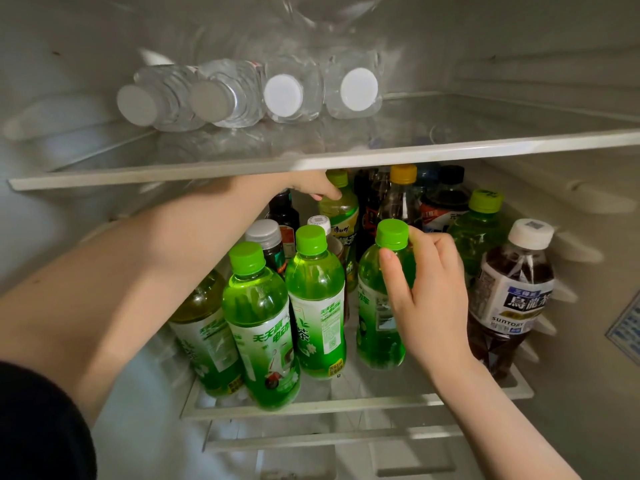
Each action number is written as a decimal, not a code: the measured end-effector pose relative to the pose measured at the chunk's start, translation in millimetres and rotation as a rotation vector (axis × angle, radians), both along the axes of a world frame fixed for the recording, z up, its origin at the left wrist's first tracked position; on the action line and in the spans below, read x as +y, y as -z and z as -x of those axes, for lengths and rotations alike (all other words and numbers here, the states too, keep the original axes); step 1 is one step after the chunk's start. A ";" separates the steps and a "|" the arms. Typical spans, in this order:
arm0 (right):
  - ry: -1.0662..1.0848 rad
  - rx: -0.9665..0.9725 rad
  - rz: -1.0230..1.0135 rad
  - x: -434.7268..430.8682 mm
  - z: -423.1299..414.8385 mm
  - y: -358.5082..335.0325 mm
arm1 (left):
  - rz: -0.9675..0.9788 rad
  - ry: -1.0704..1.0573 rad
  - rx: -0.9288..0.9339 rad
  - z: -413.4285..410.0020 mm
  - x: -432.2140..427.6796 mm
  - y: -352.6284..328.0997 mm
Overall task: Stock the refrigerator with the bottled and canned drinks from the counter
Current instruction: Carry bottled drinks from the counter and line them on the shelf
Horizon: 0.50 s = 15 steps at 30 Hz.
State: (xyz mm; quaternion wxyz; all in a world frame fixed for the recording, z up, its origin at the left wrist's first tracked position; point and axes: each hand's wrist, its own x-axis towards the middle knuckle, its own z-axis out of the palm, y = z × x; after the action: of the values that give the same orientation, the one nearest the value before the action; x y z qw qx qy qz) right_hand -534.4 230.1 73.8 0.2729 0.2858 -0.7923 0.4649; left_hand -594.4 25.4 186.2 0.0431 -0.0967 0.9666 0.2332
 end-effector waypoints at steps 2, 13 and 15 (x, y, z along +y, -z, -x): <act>-0.007 -0.008 -0.001 0.6 0.2 -0.4 | 0.096 -0.002 0.026 -3.1 2.4 -0.8; -0.029 -0.020 0.027 4.8 -4.2 -1.2 | 0.226 0.034 -0.091 -31.7 12.3 -12.7; -0.046 -0.020 0.048 7.5 -8.2 -1.4 | 0.243 0.071 -0.154 -37.2 19.3 -9.6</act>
State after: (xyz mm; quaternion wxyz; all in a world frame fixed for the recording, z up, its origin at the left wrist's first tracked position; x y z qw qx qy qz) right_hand -526.2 237.6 75.2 0.2610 0.2927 -0.7769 0.4926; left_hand -557.2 44.6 195.7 0.1134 -0.0845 0.9844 0.1048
